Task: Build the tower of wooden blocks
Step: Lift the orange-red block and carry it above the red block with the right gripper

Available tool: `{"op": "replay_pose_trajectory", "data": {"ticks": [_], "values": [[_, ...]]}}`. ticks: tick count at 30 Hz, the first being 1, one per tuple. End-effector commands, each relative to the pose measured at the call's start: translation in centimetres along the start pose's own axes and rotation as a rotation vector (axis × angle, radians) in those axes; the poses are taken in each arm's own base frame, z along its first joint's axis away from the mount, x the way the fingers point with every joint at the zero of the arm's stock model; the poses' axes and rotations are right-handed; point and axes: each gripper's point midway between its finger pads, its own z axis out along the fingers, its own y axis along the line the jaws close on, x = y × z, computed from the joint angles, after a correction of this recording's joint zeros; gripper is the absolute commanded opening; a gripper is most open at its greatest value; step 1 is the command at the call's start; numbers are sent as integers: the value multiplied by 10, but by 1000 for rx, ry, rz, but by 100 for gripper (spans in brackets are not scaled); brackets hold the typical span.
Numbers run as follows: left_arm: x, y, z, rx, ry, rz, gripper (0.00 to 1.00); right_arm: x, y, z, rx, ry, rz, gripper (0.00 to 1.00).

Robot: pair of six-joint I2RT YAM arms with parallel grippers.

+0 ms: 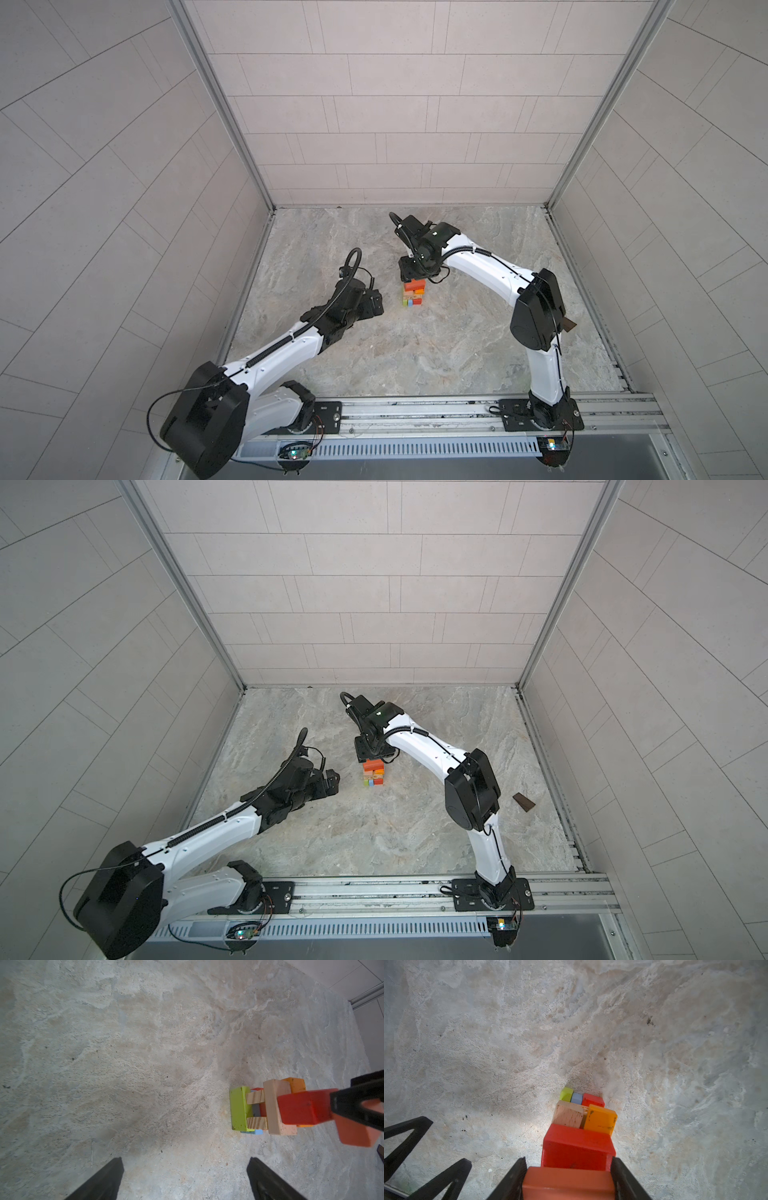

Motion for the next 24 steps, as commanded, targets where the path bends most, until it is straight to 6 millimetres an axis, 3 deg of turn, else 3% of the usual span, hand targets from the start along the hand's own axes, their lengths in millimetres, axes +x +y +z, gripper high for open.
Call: {"op": "replay_pose_trajectory", "data": {"ticks": [1, 24], "values": [[1, 3, 1, 3, -7, -4, 100, 1, -2, 5, 31, 16, -10, 42], [4, 3, 3, 9, -1, -4, 100, -7, -9, -2, 61, 6, -14, 43]]}}
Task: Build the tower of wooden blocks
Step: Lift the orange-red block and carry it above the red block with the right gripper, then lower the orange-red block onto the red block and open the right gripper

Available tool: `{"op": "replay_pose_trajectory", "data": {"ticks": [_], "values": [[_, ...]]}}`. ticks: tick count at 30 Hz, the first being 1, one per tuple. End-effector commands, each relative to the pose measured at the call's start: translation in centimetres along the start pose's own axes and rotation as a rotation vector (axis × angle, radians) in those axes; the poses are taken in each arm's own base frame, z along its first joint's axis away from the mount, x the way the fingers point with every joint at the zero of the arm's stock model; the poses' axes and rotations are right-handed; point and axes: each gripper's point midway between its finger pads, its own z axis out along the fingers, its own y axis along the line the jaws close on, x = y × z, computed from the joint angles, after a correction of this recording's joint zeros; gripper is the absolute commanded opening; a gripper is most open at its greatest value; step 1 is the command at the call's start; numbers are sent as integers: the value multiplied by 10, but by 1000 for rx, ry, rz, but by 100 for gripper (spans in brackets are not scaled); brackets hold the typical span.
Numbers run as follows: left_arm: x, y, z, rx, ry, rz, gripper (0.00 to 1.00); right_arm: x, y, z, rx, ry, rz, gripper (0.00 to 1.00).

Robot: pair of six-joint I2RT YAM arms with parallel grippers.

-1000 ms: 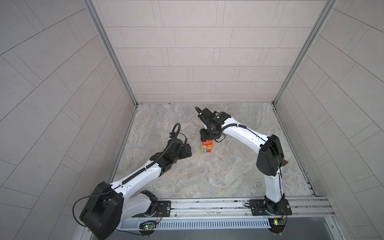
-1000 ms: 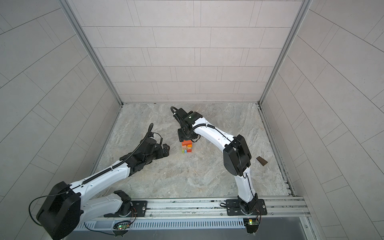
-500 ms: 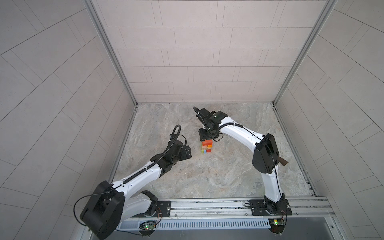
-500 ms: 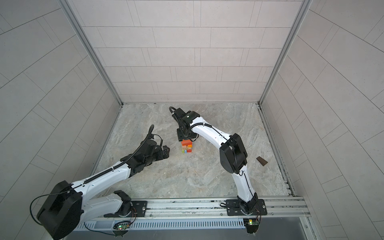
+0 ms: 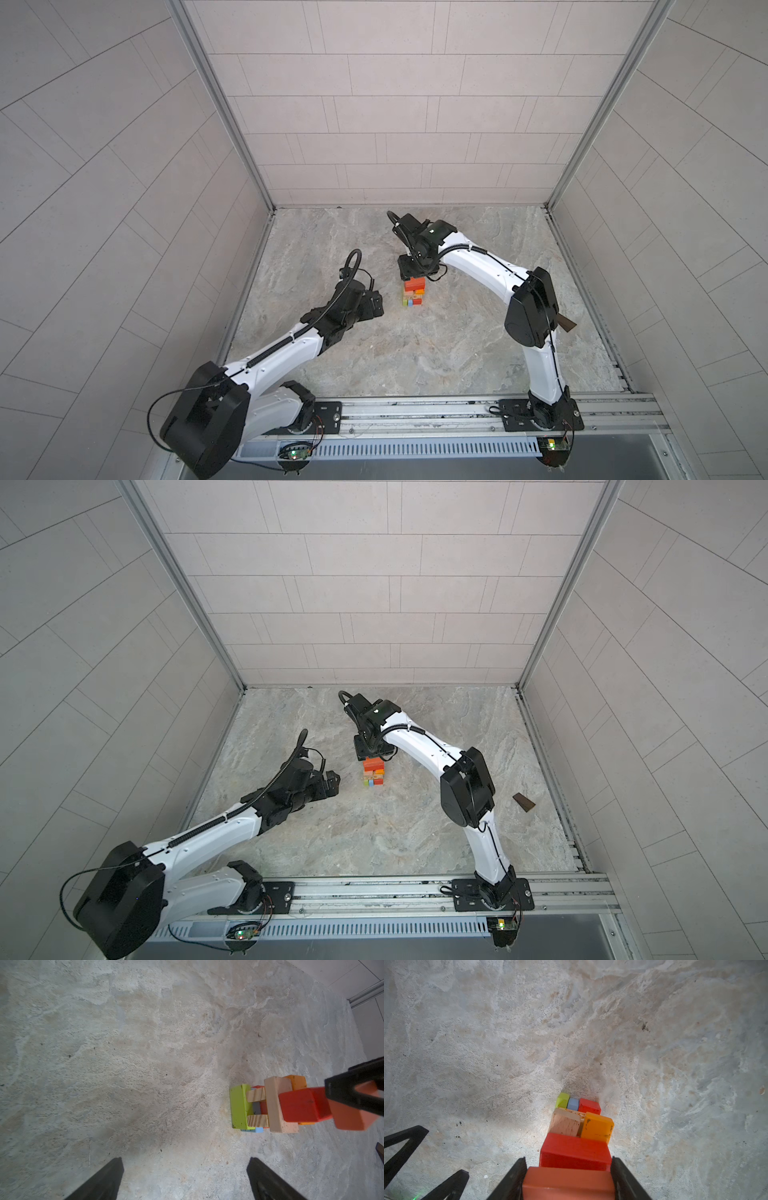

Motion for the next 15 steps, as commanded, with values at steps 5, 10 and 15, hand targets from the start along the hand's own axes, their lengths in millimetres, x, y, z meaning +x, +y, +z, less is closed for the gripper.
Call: {"op": "replay_pose_trajectory", "data": {"ticks": [5, 10, 15], "values": [[2, 3, 2, 1, 0, -3, 100, 0, -8, -2, 37, 8, -10, 42], [2, 3, 2, 1, -1, -3, 100, 0, -7, 0, 34, 12, -7, 43], [3, 3, 3, 0, 3, -2, 100, 0, -7, 4, 39, 18, -9, 44]]}}
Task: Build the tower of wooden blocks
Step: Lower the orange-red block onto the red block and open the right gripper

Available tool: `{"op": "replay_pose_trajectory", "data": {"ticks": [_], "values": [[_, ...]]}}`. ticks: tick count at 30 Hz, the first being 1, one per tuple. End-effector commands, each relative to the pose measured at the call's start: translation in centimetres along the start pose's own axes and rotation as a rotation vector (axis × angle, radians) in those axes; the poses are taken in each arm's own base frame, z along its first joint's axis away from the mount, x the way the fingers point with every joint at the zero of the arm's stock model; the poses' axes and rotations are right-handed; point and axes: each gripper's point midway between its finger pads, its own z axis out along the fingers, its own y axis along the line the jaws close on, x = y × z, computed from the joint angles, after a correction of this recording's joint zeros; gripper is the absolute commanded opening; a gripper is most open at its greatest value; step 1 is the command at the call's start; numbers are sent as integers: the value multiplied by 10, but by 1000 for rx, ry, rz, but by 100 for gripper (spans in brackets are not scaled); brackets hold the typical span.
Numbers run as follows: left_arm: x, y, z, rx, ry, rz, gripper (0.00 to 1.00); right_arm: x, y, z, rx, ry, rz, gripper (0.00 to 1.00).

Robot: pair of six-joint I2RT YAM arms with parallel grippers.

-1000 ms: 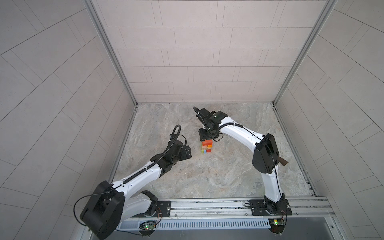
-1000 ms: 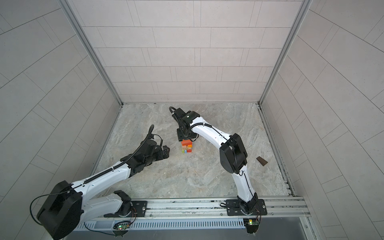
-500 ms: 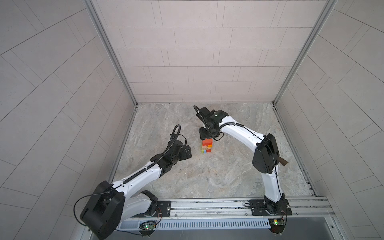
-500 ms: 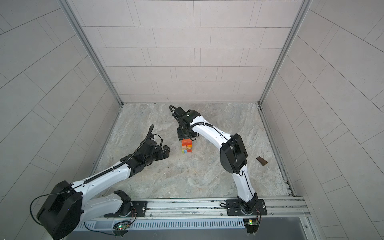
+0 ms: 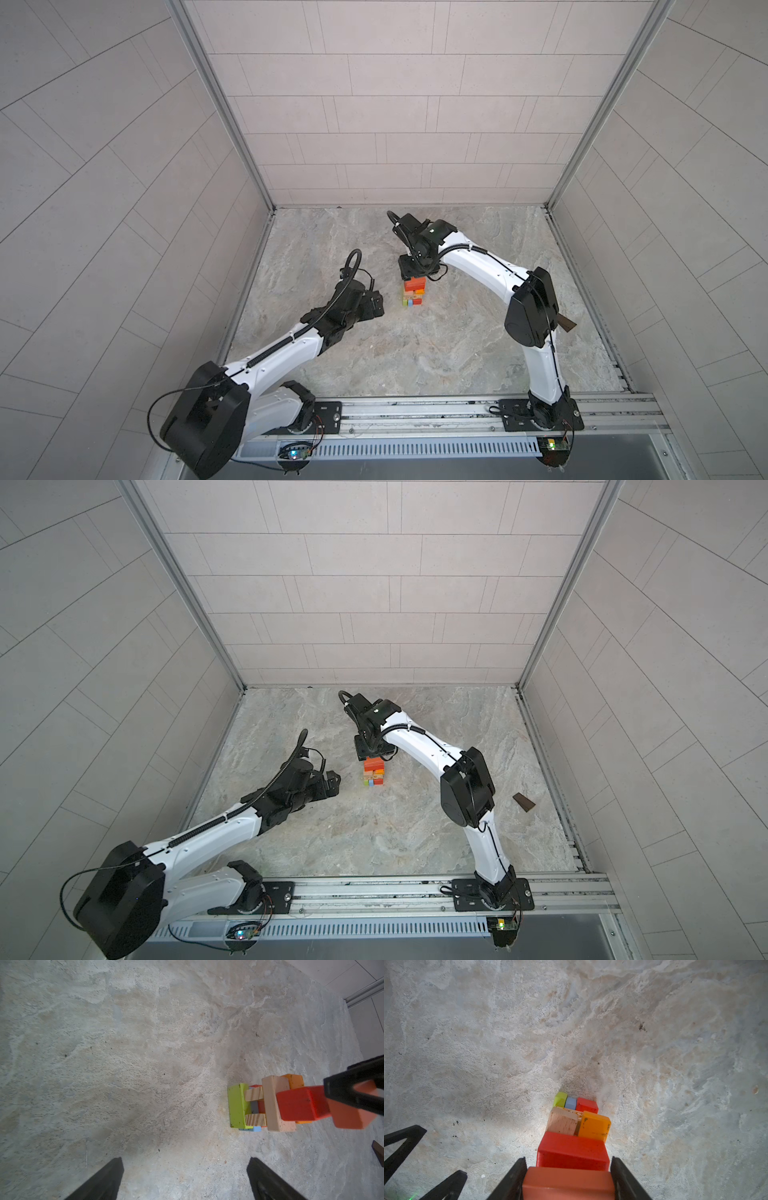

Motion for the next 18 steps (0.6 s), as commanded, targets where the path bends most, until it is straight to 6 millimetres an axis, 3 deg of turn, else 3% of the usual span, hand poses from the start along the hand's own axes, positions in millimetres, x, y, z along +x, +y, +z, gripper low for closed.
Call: {"op": "replay_pose_trajectory", "data": {"ticks": [1, 12, 18], "values": [[2, 4, 3, -8, -2, -2, 100, -1, -6, 4, 29, 13, -1, 45], [1, 4, 2, -6, -4, -3, 100, -2, -8, 5, 33, 14, 1, 54], [0, 3, 1, 0, -4, -7, 100, -5, -4, 2, 11, 6, -15, 69]]}}
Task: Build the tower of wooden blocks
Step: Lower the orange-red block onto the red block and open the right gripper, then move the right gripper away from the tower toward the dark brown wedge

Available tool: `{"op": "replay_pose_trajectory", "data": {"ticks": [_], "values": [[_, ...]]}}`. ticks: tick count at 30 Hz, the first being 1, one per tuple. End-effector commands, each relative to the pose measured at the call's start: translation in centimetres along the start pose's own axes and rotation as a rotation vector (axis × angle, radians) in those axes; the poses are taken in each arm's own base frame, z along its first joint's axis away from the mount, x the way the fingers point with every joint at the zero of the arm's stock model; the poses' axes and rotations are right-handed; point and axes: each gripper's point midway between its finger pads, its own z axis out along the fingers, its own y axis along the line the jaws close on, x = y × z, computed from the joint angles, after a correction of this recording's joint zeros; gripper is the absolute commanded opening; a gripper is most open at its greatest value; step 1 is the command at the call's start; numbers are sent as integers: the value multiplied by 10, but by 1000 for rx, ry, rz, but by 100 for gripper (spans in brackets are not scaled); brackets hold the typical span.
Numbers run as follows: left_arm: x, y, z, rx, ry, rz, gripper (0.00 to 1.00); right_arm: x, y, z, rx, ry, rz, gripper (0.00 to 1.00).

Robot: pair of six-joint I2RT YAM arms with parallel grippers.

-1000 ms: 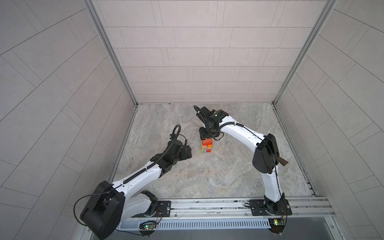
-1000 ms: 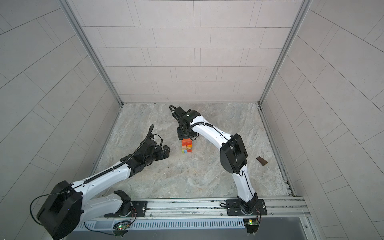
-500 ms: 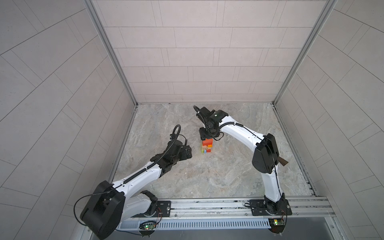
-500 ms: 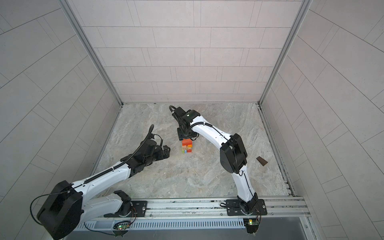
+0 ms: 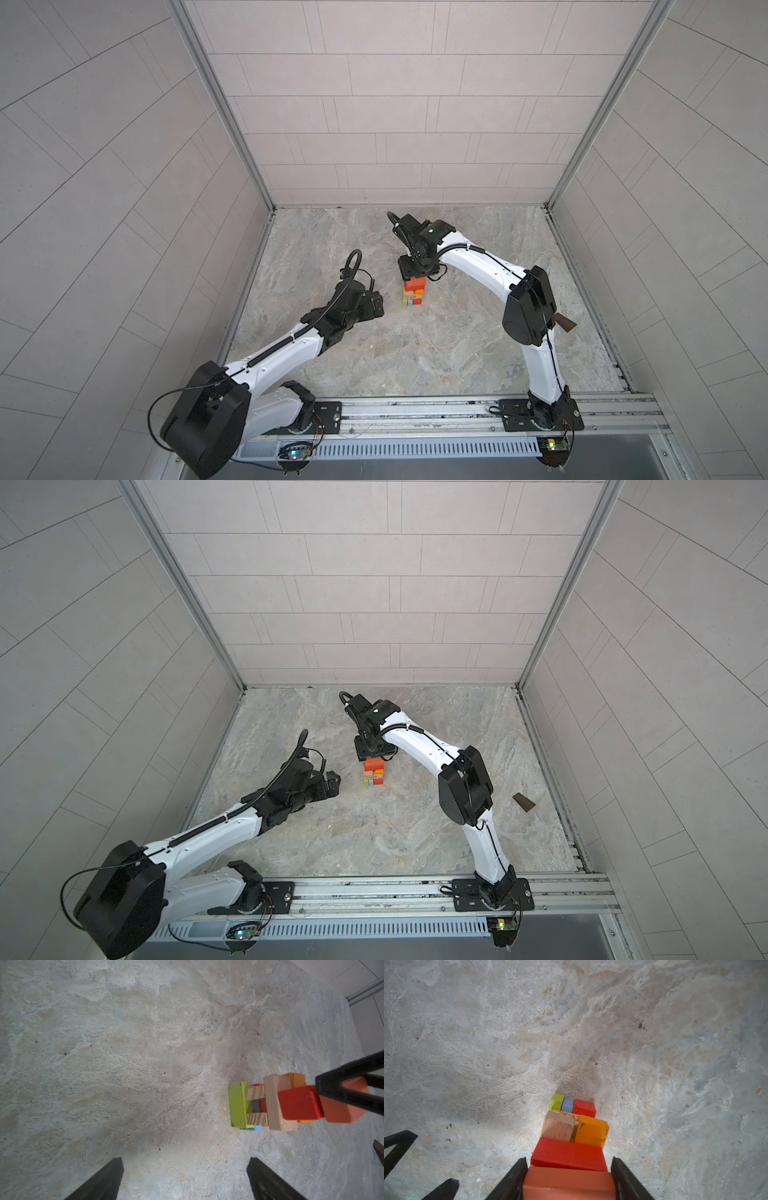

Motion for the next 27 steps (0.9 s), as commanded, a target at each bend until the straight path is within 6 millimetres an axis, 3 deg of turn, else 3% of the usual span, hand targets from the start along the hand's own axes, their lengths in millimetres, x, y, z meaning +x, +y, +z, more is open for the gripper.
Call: {"op": "replay_pose_trajectory", "data": {"ticks": [1, 9, 15, 20, 27], "values": [[-1, 1, 0, 6, -11, -9, 100, -4, 0, -7, -3, -8, -10, 71], [-8, -7, -7, 38, -21, -12, 100, -14, 1, -30, -28, -72, -19, 81], [-13, -21, -20, 64, 24, 33, 100, -16, -17, -69, -29, -157, 10, 83], [-19, -36, -36, 70, 41, 83, 100, -1, -70, -92, -12, -214, 144, 83], [-23, -73, -48, 96, 49, 175, 100, 52, -185, -100, -7, -312, 437, 83]]}}
